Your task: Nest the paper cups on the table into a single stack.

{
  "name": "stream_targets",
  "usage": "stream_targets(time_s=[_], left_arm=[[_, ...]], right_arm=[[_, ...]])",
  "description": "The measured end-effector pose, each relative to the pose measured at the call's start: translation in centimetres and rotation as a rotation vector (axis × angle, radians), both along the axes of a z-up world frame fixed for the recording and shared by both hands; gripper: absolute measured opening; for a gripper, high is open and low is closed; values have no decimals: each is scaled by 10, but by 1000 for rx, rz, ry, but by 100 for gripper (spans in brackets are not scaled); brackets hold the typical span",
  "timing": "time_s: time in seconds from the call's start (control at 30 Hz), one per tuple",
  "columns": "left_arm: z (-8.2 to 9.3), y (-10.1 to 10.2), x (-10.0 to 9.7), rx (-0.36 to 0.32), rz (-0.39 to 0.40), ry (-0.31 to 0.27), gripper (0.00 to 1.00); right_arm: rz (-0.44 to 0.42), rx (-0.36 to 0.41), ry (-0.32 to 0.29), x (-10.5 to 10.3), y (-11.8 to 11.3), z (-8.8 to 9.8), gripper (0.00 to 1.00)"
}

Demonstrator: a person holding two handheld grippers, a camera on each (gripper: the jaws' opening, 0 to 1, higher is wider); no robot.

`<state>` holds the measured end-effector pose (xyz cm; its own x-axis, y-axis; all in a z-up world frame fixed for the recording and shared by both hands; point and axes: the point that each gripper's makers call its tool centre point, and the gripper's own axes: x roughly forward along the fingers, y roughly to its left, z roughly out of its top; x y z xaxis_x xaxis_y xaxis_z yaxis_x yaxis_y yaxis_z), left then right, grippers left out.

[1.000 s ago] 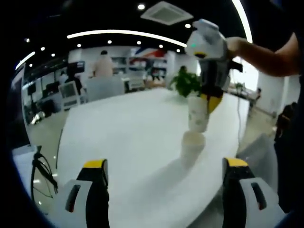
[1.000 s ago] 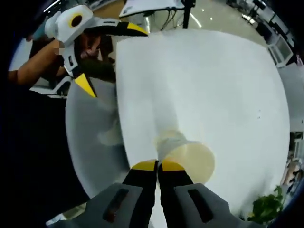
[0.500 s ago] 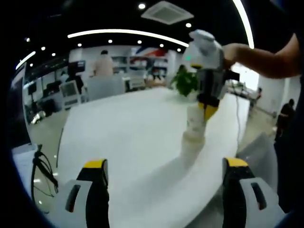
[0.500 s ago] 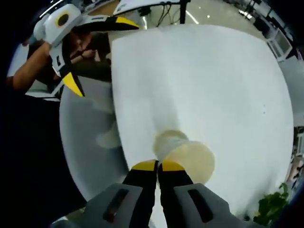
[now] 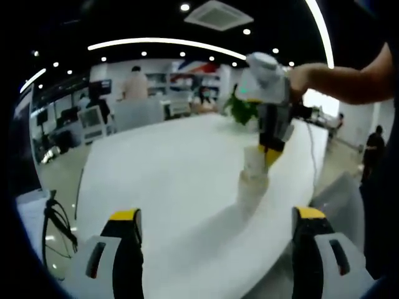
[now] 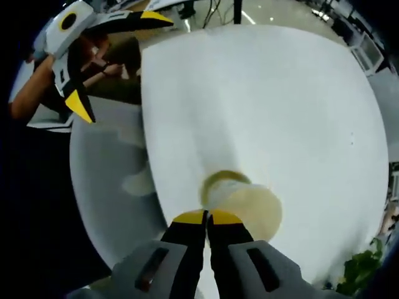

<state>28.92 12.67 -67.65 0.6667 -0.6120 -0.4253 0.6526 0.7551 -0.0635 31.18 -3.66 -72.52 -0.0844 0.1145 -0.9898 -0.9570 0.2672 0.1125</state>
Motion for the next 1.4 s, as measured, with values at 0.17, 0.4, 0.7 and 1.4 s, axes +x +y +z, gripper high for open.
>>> stream_targets(time_s=[0.17,0.4,0.7,1.4], left_arm=[[0,0,0,5,0,-1,99],[-1,-1,-2,8,-1,3,99],[-3,0,-5,9,1,7,99],[-4,-4,-5,14,-8,7,99]], right_arm=[[0,-1,1,0,1,-6,0],[6,-2,-1,0,1,-16,0],[5,-5,1,2,4,-29,0],[116,3,-44,-6,5,-28,9]])
